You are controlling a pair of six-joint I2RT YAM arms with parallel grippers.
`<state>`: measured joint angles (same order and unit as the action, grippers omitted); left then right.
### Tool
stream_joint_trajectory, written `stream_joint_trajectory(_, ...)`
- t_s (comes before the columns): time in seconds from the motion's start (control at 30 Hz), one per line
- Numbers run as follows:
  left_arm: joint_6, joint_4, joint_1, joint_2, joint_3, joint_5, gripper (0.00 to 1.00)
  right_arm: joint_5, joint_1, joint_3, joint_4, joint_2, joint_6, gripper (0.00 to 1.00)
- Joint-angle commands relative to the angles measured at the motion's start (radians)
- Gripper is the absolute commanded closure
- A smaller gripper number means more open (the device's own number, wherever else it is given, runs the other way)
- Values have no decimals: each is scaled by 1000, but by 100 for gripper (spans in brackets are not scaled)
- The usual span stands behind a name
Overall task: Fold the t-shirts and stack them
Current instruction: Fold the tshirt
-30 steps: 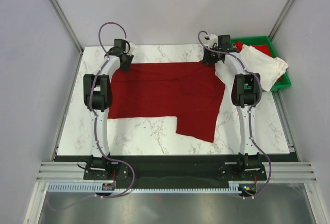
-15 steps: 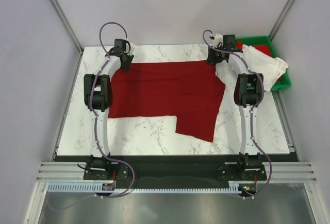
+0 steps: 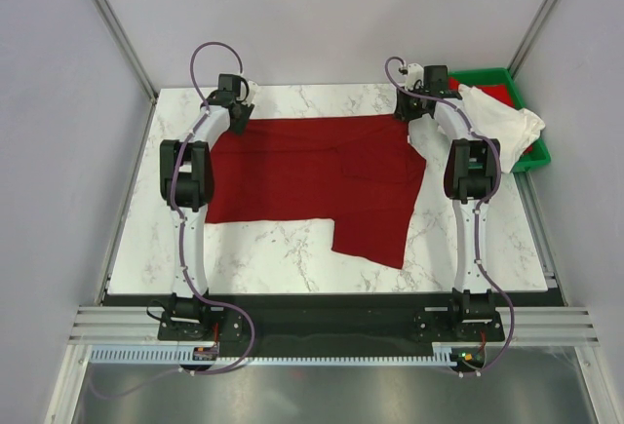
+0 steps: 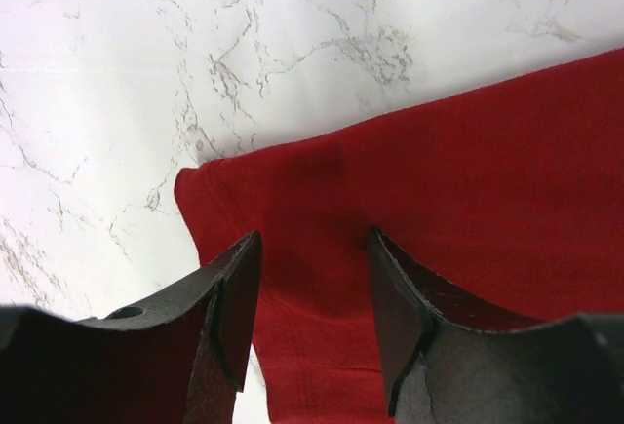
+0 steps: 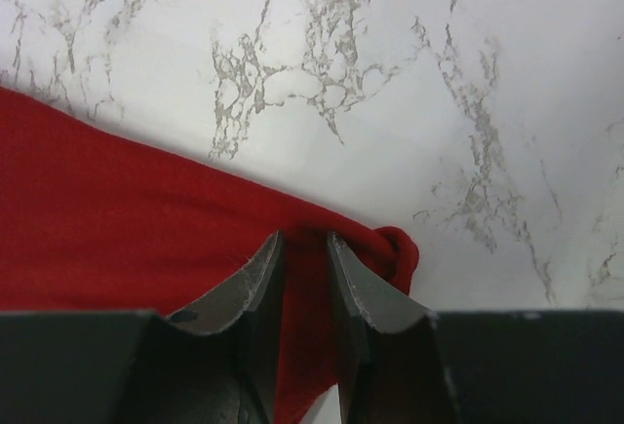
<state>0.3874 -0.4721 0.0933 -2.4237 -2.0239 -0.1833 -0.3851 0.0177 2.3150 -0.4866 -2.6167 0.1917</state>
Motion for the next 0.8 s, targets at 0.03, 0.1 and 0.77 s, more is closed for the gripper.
stream_joint_trajectory(0.03,38,3,2,-31,1,-22,45,61,-13,-12,-10,40,31,68)
stream_joint_trajectory(0.1,38,1,3,-31,2,-22,46,80,-13,-5,-14,24,37,67)
stream_joint_trajectory(0.77,10,47,11,29,-105,-74,44,120,10,178,46,-25,86,62)
